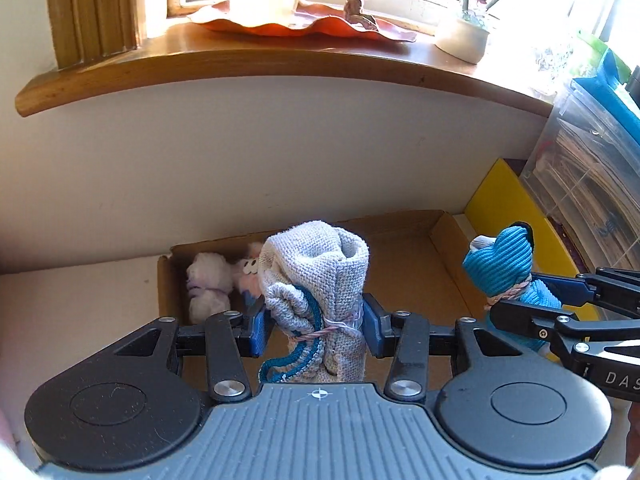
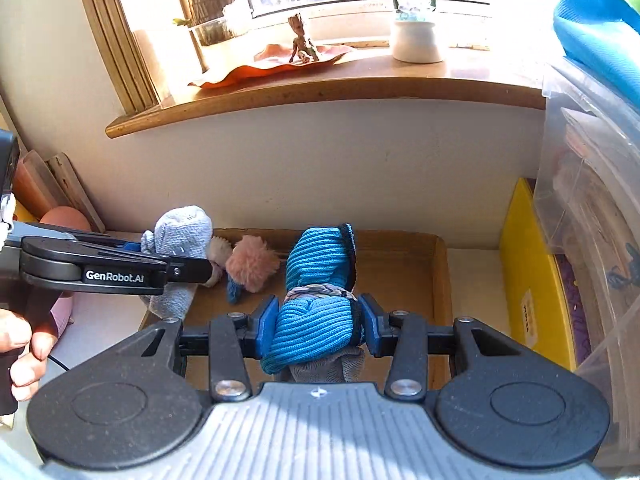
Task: Organize objects
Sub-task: 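Carry both sock bundles into the tray beside the pink toy, then open both grippers to release the bundles in the tray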
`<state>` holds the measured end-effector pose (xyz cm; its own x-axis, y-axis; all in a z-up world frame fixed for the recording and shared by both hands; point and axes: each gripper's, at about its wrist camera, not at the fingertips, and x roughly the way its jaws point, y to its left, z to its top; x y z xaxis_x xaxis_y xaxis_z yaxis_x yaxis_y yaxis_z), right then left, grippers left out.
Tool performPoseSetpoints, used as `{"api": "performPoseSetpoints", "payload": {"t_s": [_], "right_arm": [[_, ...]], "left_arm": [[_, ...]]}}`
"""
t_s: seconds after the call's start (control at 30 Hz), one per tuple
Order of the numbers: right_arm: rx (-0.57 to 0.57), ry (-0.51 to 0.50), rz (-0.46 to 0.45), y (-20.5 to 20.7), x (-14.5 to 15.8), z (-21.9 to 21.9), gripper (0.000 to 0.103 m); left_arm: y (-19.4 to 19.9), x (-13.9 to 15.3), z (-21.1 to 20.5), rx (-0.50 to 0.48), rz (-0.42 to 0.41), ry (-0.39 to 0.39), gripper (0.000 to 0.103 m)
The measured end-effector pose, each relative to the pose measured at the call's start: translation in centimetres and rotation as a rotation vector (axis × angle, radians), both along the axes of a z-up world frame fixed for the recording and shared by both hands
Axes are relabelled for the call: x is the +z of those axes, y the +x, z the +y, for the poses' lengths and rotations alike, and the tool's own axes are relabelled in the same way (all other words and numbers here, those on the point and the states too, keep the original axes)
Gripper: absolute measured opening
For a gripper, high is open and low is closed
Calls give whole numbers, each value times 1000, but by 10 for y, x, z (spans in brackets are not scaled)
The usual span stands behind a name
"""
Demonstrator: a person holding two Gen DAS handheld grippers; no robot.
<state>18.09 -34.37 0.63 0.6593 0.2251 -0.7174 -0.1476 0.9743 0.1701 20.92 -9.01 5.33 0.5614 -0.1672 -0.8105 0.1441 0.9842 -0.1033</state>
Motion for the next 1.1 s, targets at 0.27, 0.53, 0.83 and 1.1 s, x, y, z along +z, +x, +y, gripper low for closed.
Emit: {"api": "performPoseSetpoints", "payload": {"t_s": [0.27,0.53,0.83,1.1], "right_arm": [[-14,-44,43,50,-36,-6,40],[22,-63,141,88,-83,-4,40],[98,-80,170,97,-99,4,40],[108,-73,158,83,-100,2,40]], "left_arm": [[62,-51,-29,-37,73,8,52],[93,-101,-24,-47,145,71,52],[114,-115,-7,-10,190,28,51],[113,-106,21,45,167,-126,67]]}}
